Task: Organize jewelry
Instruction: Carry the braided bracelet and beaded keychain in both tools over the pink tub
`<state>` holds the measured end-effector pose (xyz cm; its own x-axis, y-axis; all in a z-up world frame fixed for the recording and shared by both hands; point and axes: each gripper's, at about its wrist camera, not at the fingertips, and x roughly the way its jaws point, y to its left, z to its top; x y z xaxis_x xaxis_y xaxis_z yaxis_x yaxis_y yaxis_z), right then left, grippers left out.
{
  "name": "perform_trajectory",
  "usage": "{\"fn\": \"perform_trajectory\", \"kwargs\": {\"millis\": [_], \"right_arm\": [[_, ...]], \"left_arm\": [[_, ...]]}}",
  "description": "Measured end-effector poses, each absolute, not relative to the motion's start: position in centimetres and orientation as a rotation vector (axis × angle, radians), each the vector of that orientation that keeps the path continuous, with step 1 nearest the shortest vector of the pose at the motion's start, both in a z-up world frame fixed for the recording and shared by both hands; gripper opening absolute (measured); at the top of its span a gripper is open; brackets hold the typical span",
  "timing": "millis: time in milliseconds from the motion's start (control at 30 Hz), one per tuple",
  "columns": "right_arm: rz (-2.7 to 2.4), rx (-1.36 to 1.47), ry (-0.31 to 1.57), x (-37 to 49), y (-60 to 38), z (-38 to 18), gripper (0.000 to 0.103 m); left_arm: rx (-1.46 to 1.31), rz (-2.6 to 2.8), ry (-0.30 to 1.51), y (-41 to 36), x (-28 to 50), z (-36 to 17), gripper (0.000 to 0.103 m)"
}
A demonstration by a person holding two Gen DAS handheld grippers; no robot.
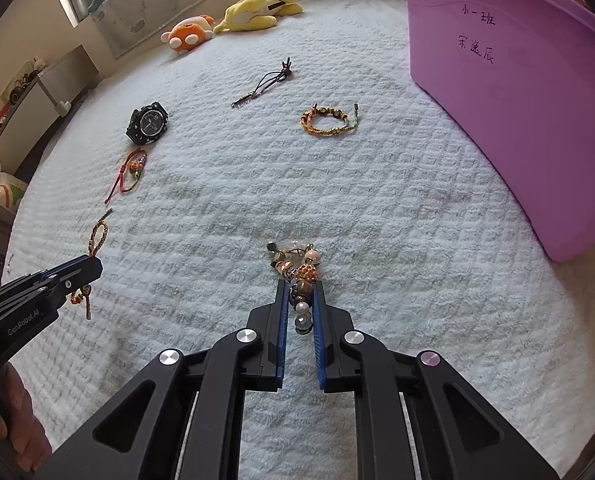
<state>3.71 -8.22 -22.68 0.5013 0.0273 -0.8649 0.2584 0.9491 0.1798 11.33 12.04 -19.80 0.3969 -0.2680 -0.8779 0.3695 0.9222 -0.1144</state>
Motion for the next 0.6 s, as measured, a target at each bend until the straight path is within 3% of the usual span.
{"fn": "perform_trajectory", "kwargs": {"millis": [600], "right_arm": [[-0.170,0.276,0.998,1.6,-8.0,-12.9,0.011]], "left_arm": [[0.124,-0.446,1.052,12.5,9.7,-10.9,0.010]]}}
